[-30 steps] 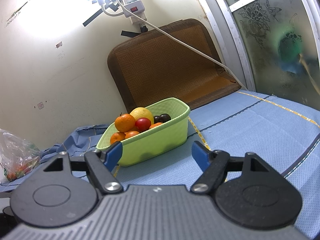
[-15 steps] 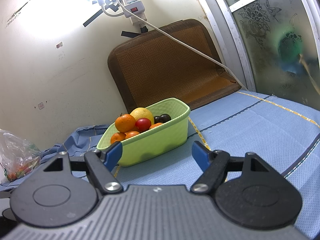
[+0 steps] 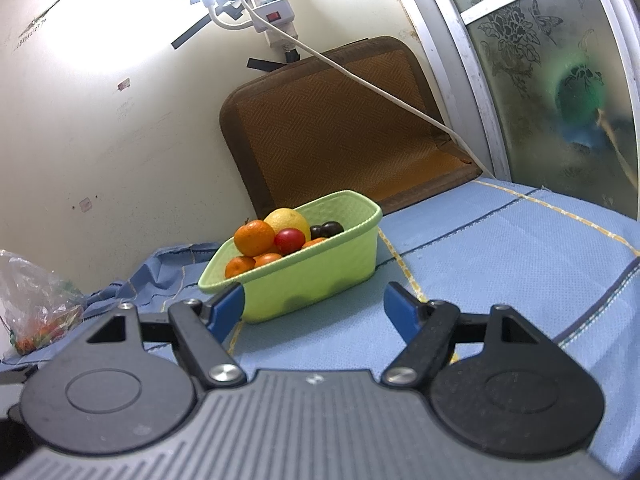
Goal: Organize fruits
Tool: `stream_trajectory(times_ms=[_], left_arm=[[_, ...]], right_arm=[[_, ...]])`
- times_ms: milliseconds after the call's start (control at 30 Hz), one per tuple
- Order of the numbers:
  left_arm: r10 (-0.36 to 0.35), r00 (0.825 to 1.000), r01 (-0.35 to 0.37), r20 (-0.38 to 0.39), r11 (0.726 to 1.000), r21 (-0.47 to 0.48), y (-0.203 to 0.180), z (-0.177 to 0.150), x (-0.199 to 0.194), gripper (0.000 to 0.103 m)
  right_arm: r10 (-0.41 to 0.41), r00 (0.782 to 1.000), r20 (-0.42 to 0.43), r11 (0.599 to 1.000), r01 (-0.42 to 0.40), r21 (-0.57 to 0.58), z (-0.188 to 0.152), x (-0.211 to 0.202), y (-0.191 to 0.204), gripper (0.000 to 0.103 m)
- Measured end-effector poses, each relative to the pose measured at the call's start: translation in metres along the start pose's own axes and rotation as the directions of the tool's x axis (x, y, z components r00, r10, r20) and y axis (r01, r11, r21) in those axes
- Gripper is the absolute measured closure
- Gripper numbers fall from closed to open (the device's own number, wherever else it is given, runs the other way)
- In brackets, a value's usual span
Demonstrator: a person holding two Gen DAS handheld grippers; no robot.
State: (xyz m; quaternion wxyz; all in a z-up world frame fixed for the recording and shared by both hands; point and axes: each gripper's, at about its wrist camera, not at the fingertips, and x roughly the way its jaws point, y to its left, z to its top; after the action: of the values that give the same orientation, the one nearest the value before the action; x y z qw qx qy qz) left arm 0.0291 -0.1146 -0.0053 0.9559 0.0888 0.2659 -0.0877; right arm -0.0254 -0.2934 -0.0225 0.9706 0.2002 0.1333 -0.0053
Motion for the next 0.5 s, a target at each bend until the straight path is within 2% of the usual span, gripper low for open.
stream_trajectory(times_ms=[233,500], left_arm=[[0.002,1.0,-0.002,0.001,1.0,-0.011,0.002,-0.001,-0.003,0.0],[-0.035,0.996,0.032,-0.078,0.999,-0.038,0.006,-0.005,-0.001,0.0]], right_arm=[[-0.016,1.0,-0.011,1.0,0.016,-0.022,-0.005,-0.005,0.004,0.024],[-0.028,0.999,-0.03,0.999,0.027,-0.044,-0.013,-0.017,0.008,0.024]])
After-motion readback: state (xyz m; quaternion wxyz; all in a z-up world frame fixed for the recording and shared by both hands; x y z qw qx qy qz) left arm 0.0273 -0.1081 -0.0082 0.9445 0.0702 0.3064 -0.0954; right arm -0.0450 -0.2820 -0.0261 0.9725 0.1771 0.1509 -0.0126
